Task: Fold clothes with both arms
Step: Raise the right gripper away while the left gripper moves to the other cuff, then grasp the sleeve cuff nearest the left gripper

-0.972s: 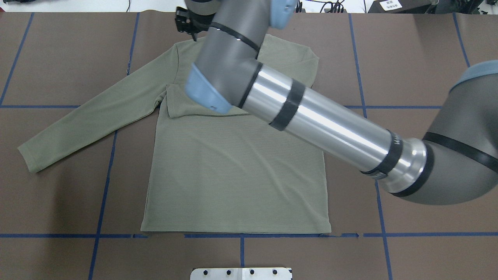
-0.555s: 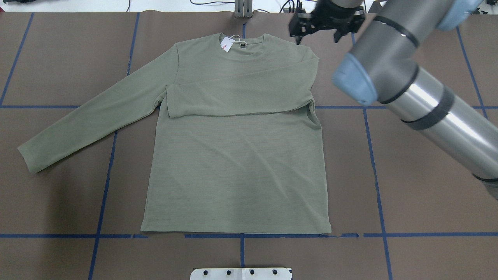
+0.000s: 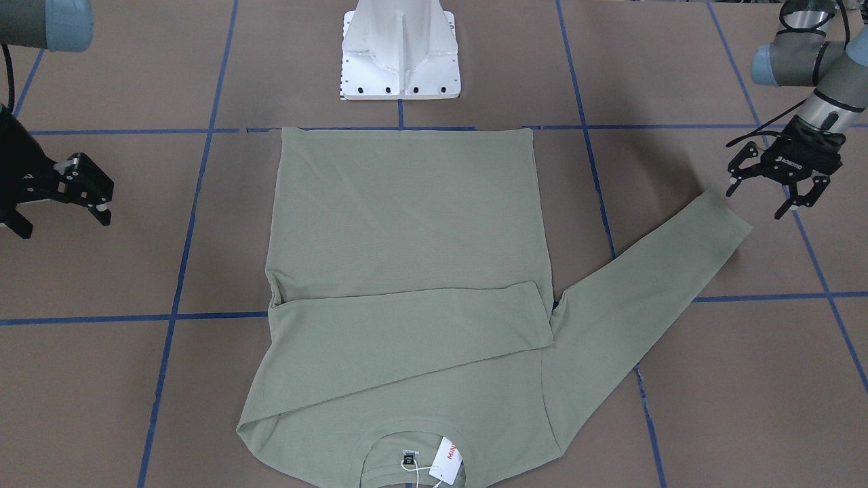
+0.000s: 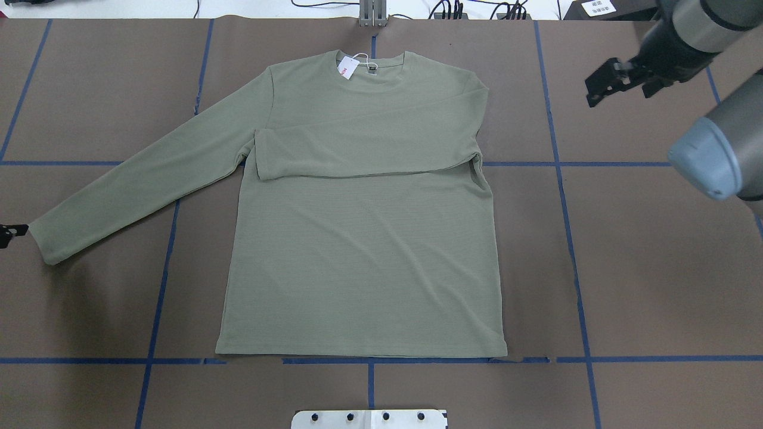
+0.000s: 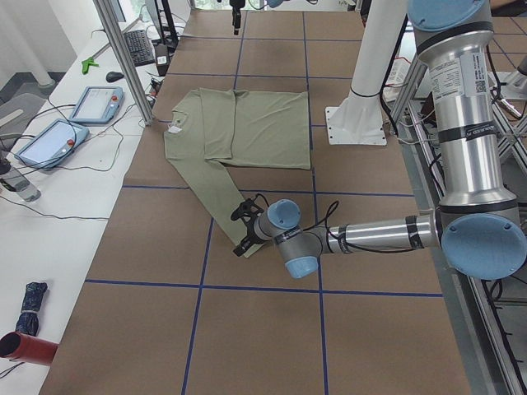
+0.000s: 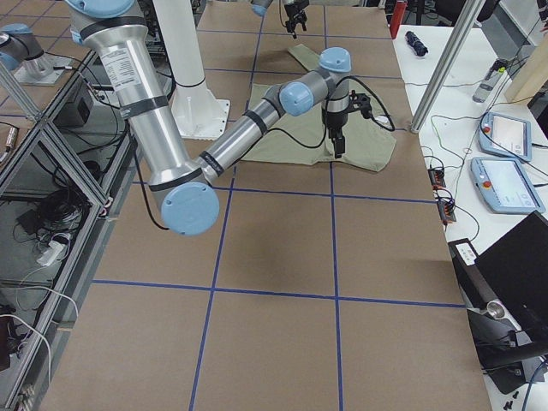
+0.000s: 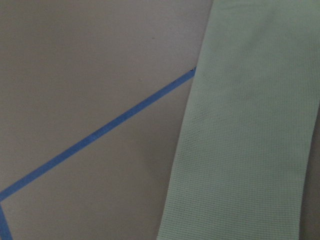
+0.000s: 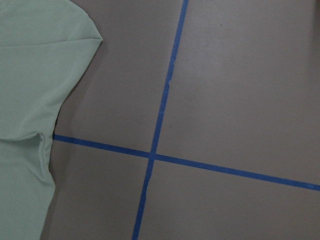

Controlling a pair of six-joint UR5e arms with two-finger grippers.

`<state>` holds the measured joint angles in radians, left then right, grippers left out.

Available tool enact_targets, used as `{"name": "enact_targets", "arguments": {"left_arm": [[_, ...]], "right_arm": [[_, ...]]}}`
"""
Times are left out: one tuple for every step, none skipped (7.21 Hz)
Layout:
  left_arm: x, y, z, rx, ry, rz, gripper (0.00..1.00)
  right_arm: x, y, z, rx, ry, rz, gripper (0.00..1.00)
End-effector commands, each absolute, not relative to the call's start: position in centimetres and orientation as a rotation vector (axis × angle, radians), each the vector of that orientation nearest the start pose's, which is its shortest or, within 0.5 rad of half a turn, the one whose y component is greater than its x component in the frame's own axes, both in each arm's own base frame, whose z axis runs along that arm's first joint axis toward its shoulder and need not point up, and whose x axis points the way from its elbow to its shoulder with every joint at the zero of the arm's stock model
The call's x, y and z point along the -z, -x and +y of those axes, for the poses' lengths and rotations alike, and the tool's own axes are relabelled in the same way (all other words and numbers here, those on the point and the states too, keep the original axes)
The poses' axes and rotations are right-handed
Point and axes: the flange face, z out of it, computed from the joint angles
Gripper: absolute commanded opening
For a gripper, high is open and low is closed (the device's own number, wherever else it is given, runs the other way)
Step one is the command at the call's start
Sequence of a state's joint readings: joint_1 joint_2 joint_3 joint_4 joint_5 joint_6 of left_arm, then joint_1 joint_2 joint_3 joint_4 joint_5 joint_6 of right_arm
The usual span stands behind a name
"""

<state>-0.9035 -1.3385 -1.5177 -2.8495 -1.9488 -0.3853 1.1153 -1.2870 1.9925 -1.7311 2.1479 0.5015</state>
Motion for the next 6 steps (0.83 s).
{"name": "enact_targets", "arguments": {"left_arm": [[-65.2,-21.4,-36.7,-0.472,-0.673,0.796,1.0],[-65.1,-21.8,-36.4,-0.483,-0.672,0.801,1.0],[-65.0,-21.8,-36.4,-0.486,-0.673,0.8,0.99],[-65.3,-21.5,-36.1,-0.486,-0.667,0.796,0.8],[-65.2,-20.8,-35.4,-0.486,-0.666,0.795,0.49],[-65.1,-20.1,-34.7,-0.486,-0.665,0.794,0.28]], "right_arm": [[-35.2,15.4,-51.4,0.117,-0.208,-0.729,1.0],[-35.2,15.4,-51.4,0.115,-0.207,-0.729,1.0],[-35.1,15.4,-51.4,0.115,-0.209,-0.728,1.0],[-35.1,15.4,-51.4,0.115,-0.209,-0.728,1.0],[-35.1,15.4,-51.4,0.113,-0.208,-0.728,1.0],[-35.1,15.4,-51.4,0.111,-0.207,-0.728,1.0]]}}
